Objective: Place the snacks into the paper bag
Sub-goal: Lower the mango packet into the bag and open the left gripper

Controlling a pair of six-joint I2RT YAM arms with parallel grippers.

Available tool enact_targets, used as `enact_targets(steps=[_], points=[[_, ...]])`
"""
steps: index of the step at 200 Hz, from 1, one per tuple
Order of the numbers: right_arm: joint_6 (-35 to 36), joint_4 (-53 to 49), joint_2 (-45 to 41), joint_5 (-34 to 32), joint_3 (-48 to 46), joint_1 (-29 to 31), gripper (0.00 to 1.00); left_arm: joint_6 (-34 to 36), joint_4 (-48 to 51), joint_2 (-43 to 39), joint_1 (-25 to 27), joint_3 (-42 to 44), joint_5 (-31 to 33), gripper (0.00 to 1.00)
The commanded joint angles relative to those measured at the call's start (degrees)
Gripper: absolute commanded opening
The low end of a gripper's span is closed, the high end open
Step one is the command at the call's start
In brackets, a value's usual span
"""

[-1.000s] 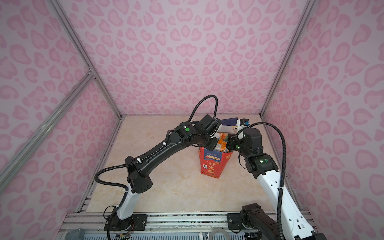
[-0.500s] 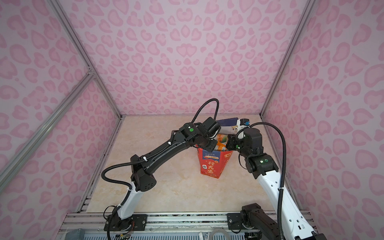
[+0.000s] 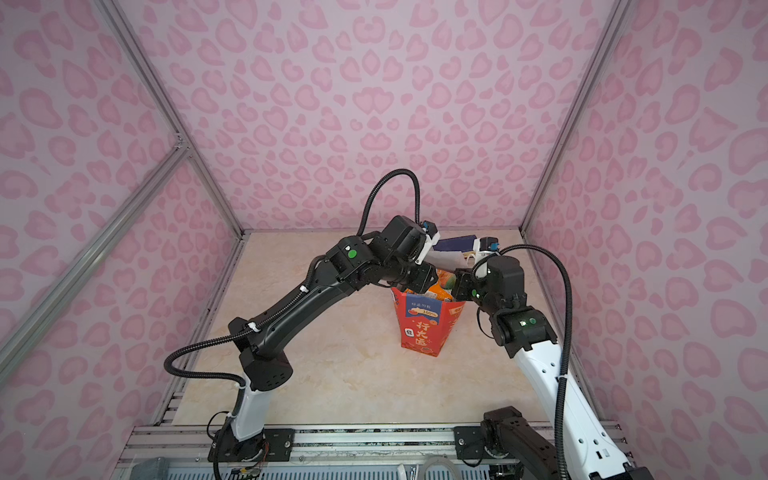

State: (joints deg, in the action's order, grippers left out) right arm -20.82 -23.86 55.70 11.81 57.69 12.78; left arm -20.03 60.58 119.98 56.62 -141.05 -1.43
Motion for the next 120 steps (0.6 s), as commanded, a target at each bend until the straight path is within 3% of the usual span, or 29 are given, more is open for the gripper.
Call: enact_targets(steps=[1, 53, 120], points=[[0.0, 0.8, 0.0, 0.5, -0.2, 0.2, 0.00, -0.7, -3.3, 0.8, 0.0, -1.0, -1.7, 0.31], [0.0, 0.7, -0.2, 0.5, -0.3, 0.2, 0.00, -0.9, -3.8, 4.9, -1.0, -1.8, -1.1, 0.09], [0.0, 0.7, -0.2, 0.4, -0.2, 0.2, 0.00, -0.8, -2.0, 11.1, -2.9, -1.7, 0.4, 0.03]])
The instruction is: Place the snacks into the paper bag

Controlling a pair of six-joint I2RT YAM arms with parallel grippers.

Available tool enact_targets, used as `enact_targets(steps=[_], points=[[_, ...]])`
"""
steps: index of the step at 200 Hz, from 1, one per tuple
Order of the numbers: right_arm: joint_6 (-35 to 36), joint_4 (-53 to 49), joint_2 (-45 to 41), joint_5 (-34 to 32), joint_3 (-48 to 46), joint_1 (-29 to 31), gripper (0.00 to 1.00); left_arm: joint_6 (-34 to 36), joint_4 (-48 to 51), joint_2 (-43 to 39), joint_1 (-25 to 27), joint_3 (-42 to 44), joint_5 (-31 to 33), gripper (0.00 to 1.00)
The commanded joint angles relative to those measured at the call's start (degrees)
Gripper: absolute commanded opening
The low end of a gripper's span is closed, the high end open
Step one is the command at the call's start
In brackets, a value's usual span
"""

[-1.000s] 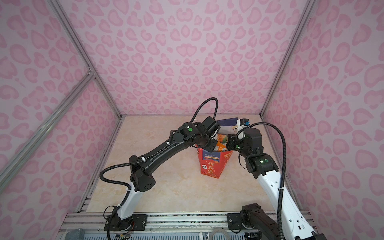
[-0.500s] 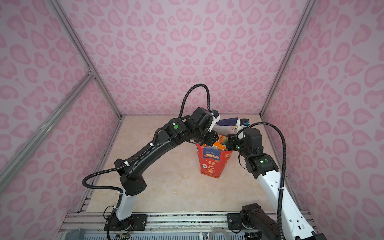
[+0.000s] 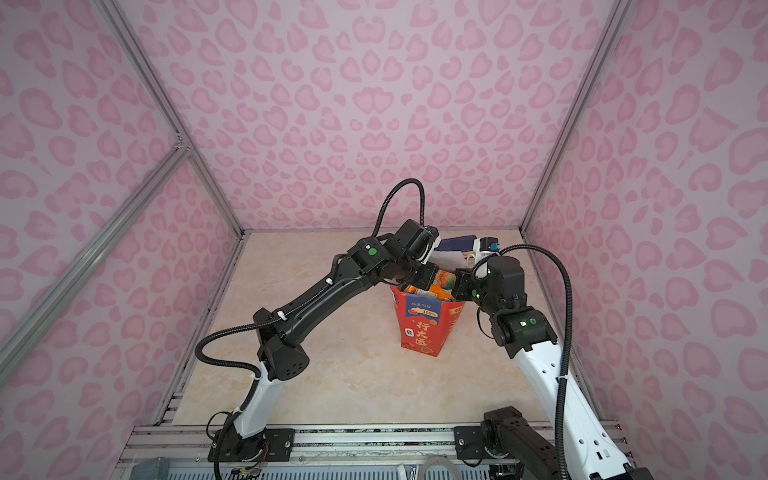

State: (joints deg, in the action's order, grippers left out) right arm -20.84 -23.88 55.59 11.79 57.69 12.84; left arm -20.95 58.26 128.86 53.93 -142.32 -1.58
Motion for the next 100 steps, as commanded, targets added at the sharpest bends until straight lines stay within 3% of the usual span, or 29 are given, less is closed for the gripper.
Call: enact_targets(steps=[1, 55, 70, 100], points=[[0.0, 0.8, -0.1, 0.4, -0.3, 0.2, 0.00, 0.1, 0.4, 2.3, -0.2, -0.4, 0.5, 0.03], [0.0, 0.8, 0.1, 0.3, -0.2, 0.2, 0.00, -0.8, 1.1, 2.1, -0.4, -0.8, -2.2, 0.07], [0.1, 0.9, 0.0, 0.2, -0.2, 0.1, 0.00, -1.6, 0.1, -0.5, -0.5, -0.8, -4.4, 0.17], [0.0, 0.9, 0.0, 0.2, -0.3, 0.2, 0.00, -3.5, -2.4, -7.0, -0.5, -0.8, -10.1, 0.45]])
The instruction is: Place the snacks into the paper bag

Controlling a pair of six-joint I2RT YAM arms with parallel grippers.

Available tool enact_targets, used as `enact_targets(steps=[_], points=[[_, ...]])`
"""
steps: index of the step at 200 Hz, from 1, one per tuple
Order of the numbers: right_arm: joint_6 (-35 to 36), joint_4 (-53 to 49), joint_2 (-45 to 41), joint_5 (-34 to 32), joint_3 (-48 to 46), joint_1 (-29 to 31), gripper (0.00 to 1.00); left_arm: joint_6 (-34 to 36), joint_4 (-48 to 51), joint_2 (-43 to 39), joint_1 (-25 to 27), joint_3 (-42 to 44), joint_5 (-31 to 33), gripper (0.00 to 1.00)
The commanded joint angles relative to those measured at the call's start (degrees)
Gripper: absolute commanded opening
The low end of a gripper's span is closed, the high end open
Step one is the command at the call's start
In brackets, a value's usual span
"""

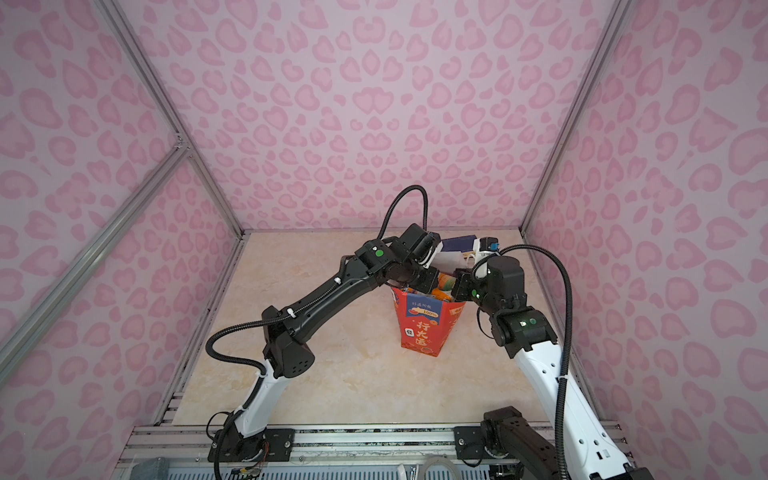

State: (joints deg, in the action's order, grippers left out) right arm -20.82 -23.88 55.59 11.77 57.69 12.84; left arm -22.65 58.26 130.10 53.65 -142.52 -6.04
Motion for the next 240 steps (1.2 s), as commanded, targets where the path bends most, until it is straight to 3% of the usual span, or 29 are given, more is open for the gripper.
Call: enact_targets(steps=[1, 37, 78, 109, 149, 193, 221, 240], points=[[0.0, 0.9, 0.0, 0.2, -0.3, 0.2, 0.00, -1.8, -2.5, -8.5, -0.2, -0.6, -5.8, 0.45], [0.0, 0.8, -0.1, 0.1, -0.2, 0.1, 0.00, -1.2, -3.0, -16.5, -0.2, -0.4, -9.2, 0.70], [0.0, 0.7, -0.3, 0.2, -0.3, 0.2, 0.00, 1.9, -1.2, -27.3, -0.3, 8.1, 5.3, 1.00], [0.0, 0.9, -0.1, 0.2, -0.3, 0.1, 0.00, 2.9, -0.4, -32.6, -0.5, 15.9, 17.8, 0.98], [-0.1, 1.1, 0.3, 0.3, -0.4, 0.2, 0.00, 0.2, 2.8, -28.9, -1.9, 17.4, 22.5, 0.98], [0.0, 1.0, 0.3, 0.1, -0.3, 0.1, 0.00, -0.6, 4.1, -20.9, -3.7, 14.2, 19.9, 0.98], [0.1, 0.9, 0.2, -0.1, -0.4, 0.1, 0.00, -1.1, 5.2, -15.8, -4.4, 11.3, 19.8, 0.89], [0.1, 0.9, 0.2, 0.0, -0.4, 0.1, 0.00, -1.3, 5.6, -13.1, -4.8, 9.9, 19.6, 0.75]])
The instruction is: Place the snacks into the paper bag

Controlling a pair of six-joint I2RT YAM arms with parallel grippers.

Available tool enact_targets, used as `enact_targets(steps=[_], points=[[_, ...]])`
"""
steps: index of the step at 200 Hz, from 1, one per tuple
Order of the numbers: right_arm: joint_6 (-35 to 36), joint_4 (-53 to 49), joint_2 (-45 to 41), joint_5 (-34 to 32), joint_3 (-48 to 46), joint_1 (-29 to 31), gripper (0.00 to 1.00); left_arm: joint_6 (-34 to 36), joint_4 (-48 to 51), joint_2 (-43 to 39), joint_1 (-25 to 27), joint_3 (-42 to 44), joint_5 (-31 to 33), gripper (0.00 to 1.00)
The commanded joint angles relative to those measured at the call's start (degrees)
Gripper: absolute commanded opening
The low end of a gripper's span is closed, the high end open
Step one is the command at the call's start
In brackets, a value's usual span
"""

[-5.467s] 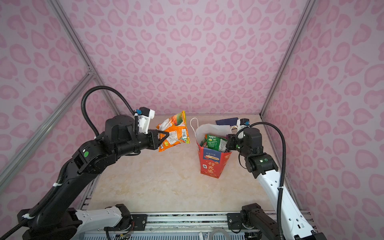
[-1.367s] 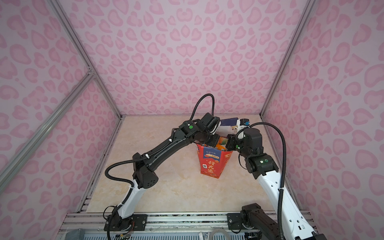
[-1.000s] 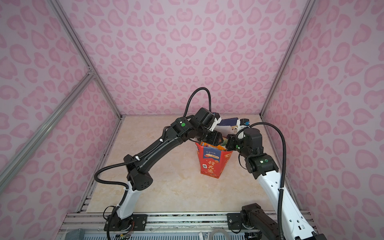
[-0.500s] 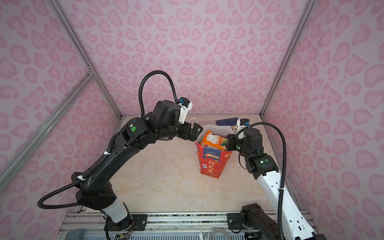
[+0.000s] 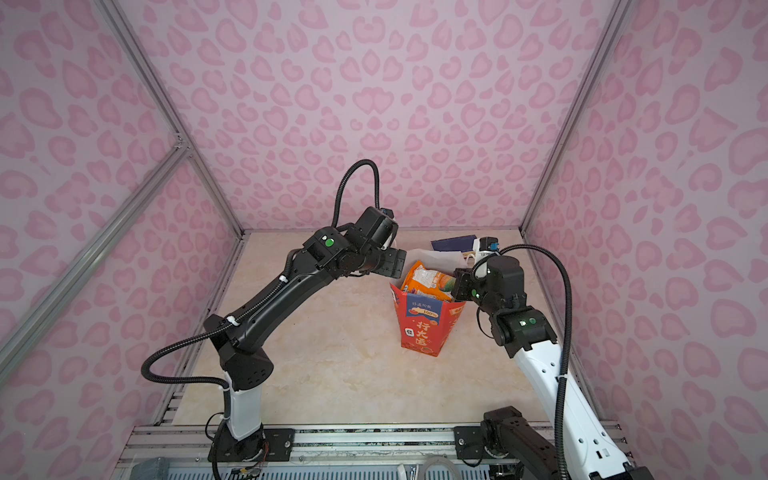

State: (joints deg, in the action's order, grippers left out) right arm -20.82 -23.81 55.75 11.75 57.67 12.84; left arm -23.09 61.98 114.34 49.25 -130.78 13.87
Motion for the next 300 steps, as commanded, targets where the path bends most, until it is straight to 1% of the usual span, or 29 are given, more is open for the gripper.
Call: enact_targets(steps=[1, 13, 27, 42, 50, 53, 68, 82, 92, 112, 125, 149, 168, 181, 196, 207, 217, 222, 233, 241, 252, 276, 300], points=[[0.1, 0.9, 0.1, 0.0, -0.3, 0.2, 0.00, -0.8, 2.0, 2.8, -0.5, -1.9, -0.4, 0.74], [0.1, 0.8, 0.1, 0.0, -0.3, 0.1, 0.00, -1.0, 2.2, 4.0, -0.7, -2.4, -0.8, 0.64], [0.1, 0.9, 0.1, -0.1, -0.4, 0.1, 0.00, -1.3, 2.4, 5.0, -0.9, -2.3, -1.3, 0.50], [0.1, 0.9, 0.1, -0.1, -0.4, 0.1, 0.00, -1.4, 2.5, 5.5, -1.0, -2.2, -1.7, 0.40], [0.1, 0.9, 0.1, -0.1, -0.3, 0.2, 0.00, -1.5, 2.5, 5.6, -1.0, -1.9, -1.9, 0.37], [0.1, 0.9, 0.2, 0.0, -0.3, 0.1, 0.00, -1.5, 2.5, 5.6, -0.9, -1.9, -2.0, 0.32], [0.0, 1.0, 0.3, 0.2, -0.2, 0.1, 0.00, -1.5, 2.4, 6.1, -1.0, -1.9, -2.4, 0.20], [0.0, 1.0, 0.4, 0.2, -0.2, 0.2, 0.00, -1.3, 1.8, 6.4, -1.1, -1.9, -4.1, 0.11], [0.0, 1.0, 0.4, 0.1, -0.1, 0.4, 0.00, -1.3, 1.3, 6.6, -1.1, -2.0, -6.5, 0.04], [0.2, 0.7, 0.4, -0.4, 0.6, 1.8, 0.00, -2.2, 0.4, 6.7, -1.1, -2.8, -12.7, 0.03], [0.4, 0.6, 0.2, -1.3, 1.4, 3.5, 0.00, -2.9, -0.2, 5.6, -1.0, -3.2, -14.4, 0.03], [-0.2, 0.3, 0.3, -3.8, 3.1, 7.8, 0.00, -3.3, -1.0, 1.6, -0.7, -2.2, -13.4, 0.03], [-1.3, 0.9, 2.4, -6.2, 6.0, 13.5, 0.00, -3.2, -3.6, -1.6, -0.8, 2.6, -13.0, 0.03], [-1.6, 1.7, 5.3, -6.9, 9.1, 17.4, 0.00, -3.8, -2.6, -1.7, -0.8, 2.5, -12.5, 0.03], [-1.9, 2.1, 9.4, -6.4, 13.6, 20.5, 0.00, -4.3, -2.7, -2.6, -0.4, 1.9, -13.7, 0.03], [-2.3, 2.8, 11.9, -4.8, 16.3, 21.9, 0.00, -4.2, -3.3, -3.9, 0.2, 2.0, -13.6, 0.03], [-2.5, 3.2, 13.6, -3.8, 18.3, 22.6, 0.00, -3.9, -2.3, -5.2, 0.3, 2.1, -12.1, 0.03], [-2.5, 3.2, 14.2, -3.5, 19.3, 22.6, 0.00, -3.7, -1.7, -6.1, 0.2, 2.5, -10.0, 0.03], [-2.4, 3.0, 15.1, -3.5, 20.7, 22.7, 0.00, -3.5, -0.8, -8.7, -0.3, 5.2, -5.4, 0.03], [-2.3, 2.7, 15.5, -3.9, 21.6, 22.7, 0.00, -3.8, -0.8, -11.0, -1.2, 8.2, -3.9, 0.03], [-2.1, 2.3, 16.1, -4.1, 22.9, 22.7, 0.00, -4.4, -2.2, -14.3, -2.8, 13.1, -3.8, 0.03], [-2.9, 2.5, 18.2, -1.9, 25.0, 22.7, 0.00, -6.6, -6.2, -21.7, -6.4, 22.4, -3.8, 0.03], [-3.7, 3.0, 19.4, -0.7, 26.3, 22.8, 0.00, -7.5, -9.4, -25.9, -7.0, 27.6, -5.6, 0.03]])
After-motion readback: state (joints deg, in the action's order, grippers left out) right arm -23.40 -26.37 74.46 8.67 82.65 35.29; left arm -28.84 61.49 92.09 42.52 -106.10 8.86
